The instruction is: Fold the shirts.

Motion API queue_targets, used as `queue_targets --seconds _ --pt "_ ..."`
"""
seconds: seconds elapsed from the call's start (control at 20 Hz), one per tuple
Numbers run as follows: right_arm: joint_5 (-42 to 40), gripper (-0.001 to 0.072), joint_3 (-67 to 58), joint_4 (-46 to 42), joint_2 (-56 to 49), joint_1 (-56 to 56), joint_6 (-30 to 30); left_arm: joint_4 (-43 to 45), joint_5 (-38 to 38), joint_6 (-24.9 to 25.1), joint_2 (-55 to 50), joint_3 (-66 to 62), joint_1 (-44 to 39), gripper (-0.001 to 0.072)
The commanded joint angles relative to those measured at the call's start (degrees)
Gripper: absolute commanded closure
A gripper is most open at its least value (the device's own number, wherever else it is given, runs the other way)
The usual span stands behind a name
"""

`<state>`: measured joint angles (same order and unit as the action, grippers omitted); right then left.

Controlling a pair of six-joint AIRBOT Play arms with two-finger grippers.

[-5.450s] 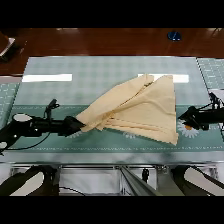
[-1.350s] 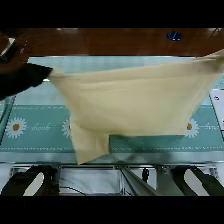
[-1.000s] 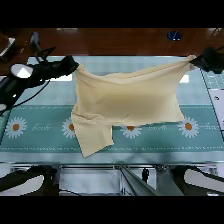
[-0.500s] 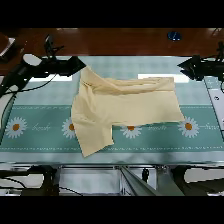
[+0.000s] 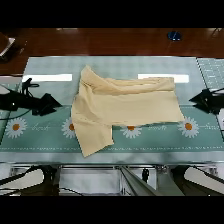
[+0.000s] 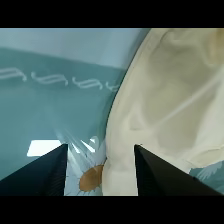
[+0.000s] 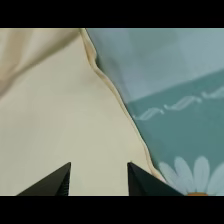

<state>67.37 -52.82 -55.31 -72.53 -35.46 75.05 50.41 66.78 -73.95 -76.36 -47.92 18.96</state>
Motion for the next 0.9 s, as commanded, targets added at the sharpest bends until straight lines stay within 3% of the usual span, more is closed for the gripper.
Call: queue_targets --seconds 0.0,0.15,0.4,0.45,0.5,0.55,0.65,0.85 --pt "-6.3 0.0298 15.5 1.8 9.3 -1.5 -0.4 -8.9 -4.8 5.1 1.9 12.0 1.6 0.0202" --pt "-6.2 0.0298 20.2 4.4 10.7 -1.5 -1.9 -17.5 -7.9 10.5 1.1 15.0 -0.9 0.0203" --pt "-6.2 0.0298 21.0 4.2 10.7 -1.5 -1.8 -19.1 -11.8 10.3 -2.8 14.9 -9.0 0.0205" --pt "-6.8 0.0298 21.0 3.7 10.7 -1.5 -1.8 -19.5 -12.0 10.3 -3.5 14.9 -10.1 0.0253" --pt "-8.3 0.0298 20.6 0.4 10.7 -2.1 0.8 -19.4 -12.2 10.4 -4.0 14.8 -10.8 0.0531" --pt "-9.6 0.0298 20.2 -4.0 10.7 -3.1 5.9 -19.6 -12.2 11.2 -4.0 14.8 -11.0 0.0674" --pt "-8.8 0.0298 20.2 -10.0 10.5 -6.6 9.9 -19.6 -11.7 11.4 -3.6 14.7 -10.5 0.0680" --pt "-2.2 0.0298 20.2 -8.3 6.6 -8.7 7.0 -19.6 -12.0 11.8 -3.6 14.7 -10.4 0.0680"
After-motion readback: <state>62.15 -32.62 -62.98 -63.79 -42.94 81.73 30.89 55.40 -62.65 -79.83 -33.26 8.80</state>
